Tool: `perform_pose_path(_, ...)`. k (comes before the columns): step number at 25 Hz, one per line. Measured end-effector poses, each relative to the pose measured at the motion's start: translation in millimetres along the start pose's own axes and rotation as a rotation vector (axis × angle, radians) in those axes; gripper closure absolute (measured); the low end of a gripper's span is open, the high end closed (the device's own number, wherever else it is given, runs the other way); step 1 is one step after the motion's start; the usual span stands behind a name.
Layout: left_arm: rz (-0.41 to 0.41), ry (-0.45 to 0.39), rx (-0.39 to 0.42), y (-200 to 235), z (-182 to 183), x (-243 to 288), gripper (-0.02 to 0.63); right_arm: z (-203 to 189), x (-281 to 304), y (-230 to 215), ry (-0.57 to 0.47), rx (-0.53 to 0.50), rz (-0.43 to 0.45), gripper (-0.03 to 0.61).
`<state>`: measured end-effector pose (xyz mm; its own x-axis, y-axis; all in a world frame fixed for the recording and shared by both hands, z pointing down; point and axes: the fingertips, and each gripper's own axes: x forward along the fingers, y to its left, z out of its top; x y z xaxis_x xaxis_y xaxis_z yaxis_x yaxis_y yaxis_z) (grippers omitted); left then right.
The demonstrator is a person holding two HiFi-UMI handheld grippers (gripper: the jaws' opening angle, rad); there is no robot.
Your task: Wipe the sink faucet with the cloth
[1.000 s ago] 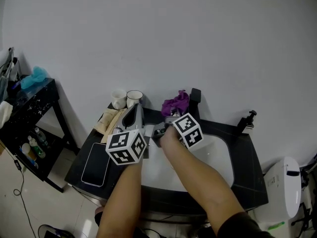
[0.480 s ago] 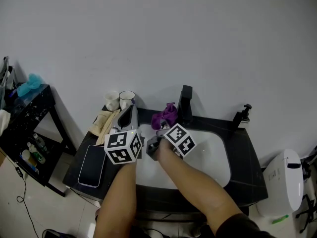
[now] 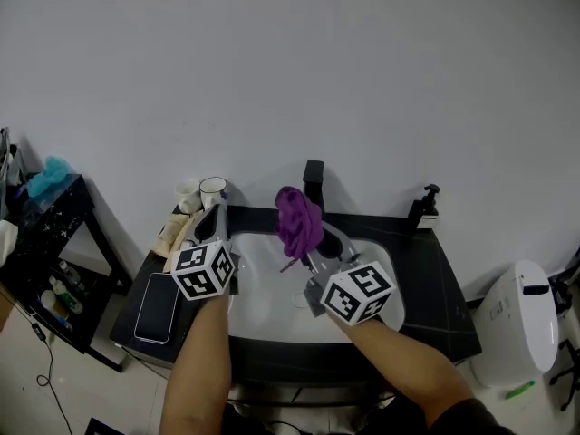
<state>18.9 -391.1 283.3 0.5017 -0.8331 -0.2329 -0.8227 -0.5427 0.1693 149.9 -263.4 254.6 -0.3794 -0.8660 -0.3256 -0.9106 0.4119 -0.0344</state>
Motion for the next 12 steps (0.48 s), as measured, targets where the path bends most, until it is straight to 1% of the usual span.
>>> perform_pose_path(1,-0.004,0.006,-0.001,-1.1,-1.0,0.6,0.597,8.5,-14.9,-9.7,-0.004,-0.061,-0.015,0.508)
perform_pose_path(3,-0.023,0.014,0.013,-7.0,-2.4,2.5,0.597,18.2,-40.8,-38.4,0.01,-0.155,-0.082,0.508)
perform_pose_path(4,-0.04,0.02,0.03,-13.2,-3.5,3.6,0.597,20.1,-50.5,-57.2,0.024,-0.189,-0.132,0.506)
perform_pose_path(6,-0.086,0.035,0.069,-31.9,-8.0,5.5,0.597,22.5,-63.9,-99.9,0.038,-0.231,-0.269,0.506)
perform_pose_path(8,-0.14,0.058,0.069,-52.6,-17.1,7.3,0.596,19.1,-70.3,-136.2,0.049,-0.236,-0.396,0.506)
perform_pose_path(9,-0.167,0.074,0.061,-61.9,-23.4,8.4,0.597,12.5,-71.9,-148.3,0.063,-0.224,-0.433,0.506)
perform_pose_path(10,-0.19,0.091,0.058,-69.9,-29.8,9.4,0.596,3.4,-73.2,-156.0,0.083,-0.208,-0.452,0.506)
perform_pose_path(12,-0.211,0.117,0.08,-79.7,-39.4,10.2,0.596,-15.3,-74.5,-159.3,0.126,-0.185,-0.448,0.506)
